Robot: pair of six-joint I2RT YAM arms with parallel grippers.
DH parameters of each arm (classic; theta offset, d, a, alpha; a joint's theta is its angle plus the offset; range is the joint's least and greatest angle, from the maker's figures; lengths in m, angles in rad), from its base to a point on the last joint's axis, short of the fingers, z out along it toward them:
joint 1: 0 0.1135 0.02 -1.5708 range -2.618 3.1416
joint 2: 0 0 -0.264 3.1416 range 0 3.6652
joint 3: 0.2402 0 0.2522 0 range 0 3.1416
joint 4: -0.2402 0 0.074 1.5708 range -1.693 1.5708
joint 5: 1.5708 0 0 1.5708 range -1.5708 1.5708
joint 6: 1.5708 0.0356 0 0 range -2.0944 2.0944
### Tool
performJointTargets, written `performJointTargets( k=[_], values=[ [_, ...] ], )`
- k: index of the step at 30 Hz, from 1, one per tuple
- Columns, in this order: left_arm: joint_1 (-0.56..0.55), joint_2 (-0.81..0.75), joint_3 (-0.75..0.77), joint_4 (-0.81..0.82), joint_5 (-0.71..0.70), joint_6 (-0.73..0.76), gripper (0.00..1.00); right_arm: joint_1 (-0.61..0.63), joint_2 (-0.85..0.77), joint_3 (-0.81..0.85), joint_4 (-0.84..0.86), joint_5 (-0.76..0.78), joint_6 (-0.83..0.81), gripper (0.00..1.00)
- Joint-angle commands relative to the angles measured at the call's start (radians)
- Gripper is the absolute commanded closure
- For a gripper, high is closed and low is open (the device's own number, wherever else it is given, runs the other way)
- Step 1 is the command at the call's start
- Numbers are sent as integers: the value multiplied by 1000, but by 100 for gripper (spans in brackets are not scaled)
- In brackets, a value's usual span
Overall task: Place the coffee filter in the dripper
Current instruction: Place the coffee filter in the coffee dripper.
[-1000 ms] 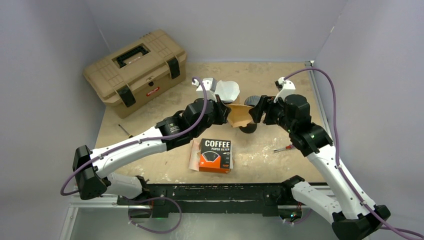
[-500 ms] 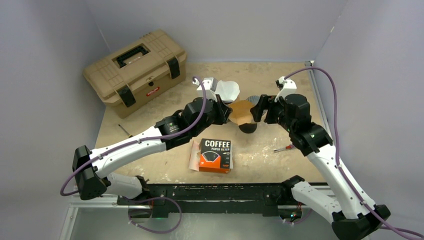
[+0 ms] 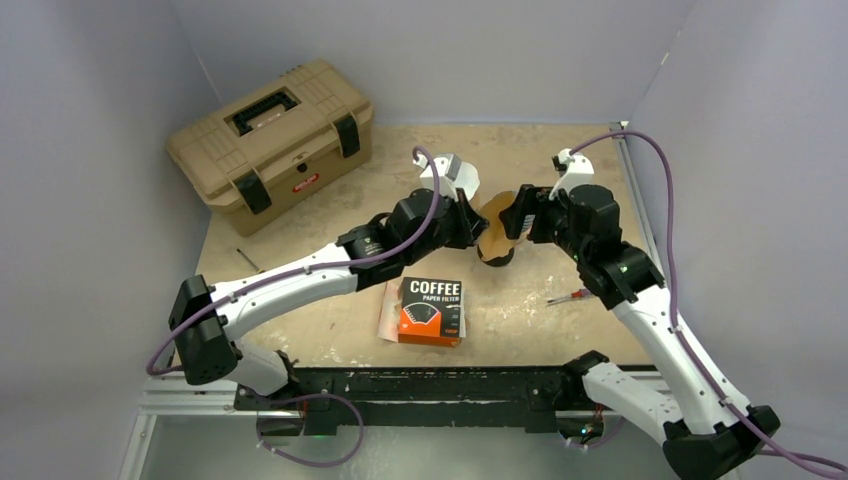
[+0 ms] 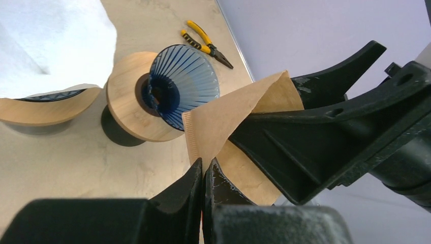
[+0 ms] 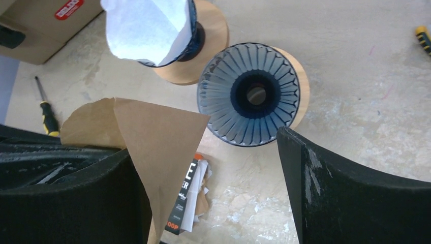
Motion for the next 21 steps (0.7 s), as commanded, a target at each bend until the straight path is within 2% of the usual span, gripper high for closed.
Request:
performJointTargets(
  k=[1,10,21],
  values=[
    [6,32,77,57,38,-34,100,0,0,56,-22,97,-6,16],
    [8,51,88,95,-20,-35,100,0,-27,43,-58,148,-14,16],
    [17,-13,67,68,-162,-5,100,0,-25,46,-117,234,-28,17]
  ],
)
